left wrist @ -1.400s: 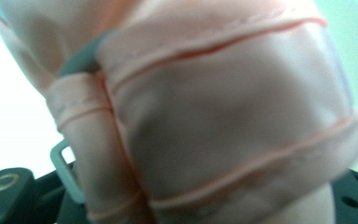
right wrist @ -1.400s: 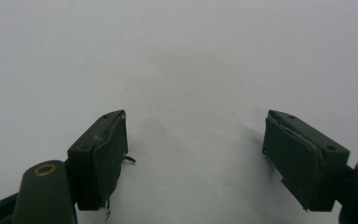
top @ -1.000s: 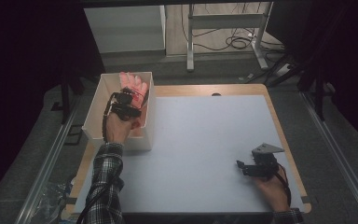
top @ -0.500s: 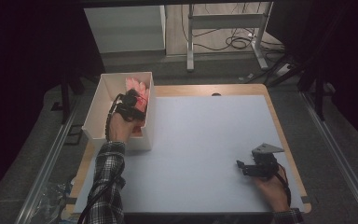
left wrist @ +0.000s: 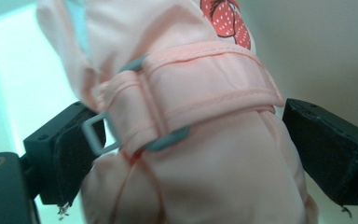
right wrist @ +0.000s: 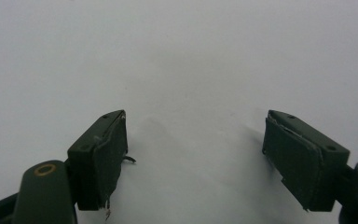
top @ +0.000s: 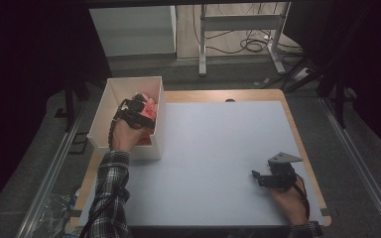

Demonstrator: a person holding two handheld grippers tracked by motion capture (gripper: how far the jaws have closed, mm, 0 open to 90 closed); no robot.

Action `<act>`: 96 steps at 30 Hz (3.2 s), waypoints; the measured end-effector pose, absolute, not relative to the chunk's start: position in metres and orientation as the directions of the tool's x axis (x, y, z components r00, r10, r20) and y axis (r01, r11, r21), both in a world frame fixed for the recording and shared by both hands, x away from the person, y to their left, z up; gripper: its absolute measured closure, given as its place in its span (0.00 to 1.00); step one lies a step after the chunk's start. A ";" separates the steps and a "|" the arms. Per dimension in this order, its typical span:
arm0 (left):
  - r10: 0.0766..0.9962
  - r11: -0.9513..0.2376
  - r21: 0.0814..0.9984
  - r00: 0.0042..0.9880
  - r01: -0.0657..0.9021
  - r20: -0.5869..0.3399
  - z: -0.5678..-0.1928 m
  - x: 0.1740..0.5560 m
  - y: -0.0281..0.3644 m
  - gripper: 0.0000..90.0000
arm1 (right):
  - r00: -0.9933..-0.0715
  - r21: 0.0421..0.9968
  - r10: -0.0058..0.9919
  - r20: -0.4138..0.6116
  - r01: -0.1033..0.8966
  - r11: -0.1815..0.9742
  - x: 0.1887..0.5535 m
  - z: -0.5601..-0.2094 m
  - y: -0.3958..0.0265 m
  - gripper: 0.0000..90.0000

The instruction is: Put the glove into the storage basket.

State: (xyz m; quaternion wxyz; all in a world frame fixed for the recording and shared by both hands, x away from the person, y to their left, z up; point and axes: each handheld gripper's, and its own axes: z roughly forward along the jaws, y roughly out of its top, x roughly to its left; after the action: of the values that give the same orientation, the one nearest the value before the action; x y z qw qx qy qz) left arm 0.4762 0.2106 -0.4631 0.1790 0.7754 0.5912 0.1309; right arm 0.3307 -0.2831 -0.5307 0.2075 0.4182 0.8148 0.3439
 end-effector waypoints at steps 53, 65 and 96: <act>0.931 -0.245 0.652 0.363 0.717 -0.049 -0.411 0.407 0.229 0.03 | -0.564 0.734 0.824 -0.052 0.538 0.414 0.331 -0.531 -0.283 0.25; 0.913 -0.259 0.688 0.405 0.678 -0.055 -0.411 0.373 0.231 0.03 | -0.564 0.733 0.824 -0.053 0.538 0.415 0.330 -0.531 -0.283 0.25; 0.832 -0.289 0.763 0.546 0.579 -0.099 -0.461 0.284 0.197 0.04 | -0.564 0.734 0.824 -0.055 0.537 0.416 0.330 -0.531 -0.283 0.25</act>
State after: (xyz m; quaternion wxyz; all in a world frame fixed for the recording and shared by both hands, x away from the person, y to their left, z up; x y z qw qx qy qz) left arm 0.2841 0.1967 -0.4608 0.3931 0.7865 0.4483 0.1610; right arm 0.3305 -0.2829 -0.5306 0.2093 0.4174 0.8150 0.3432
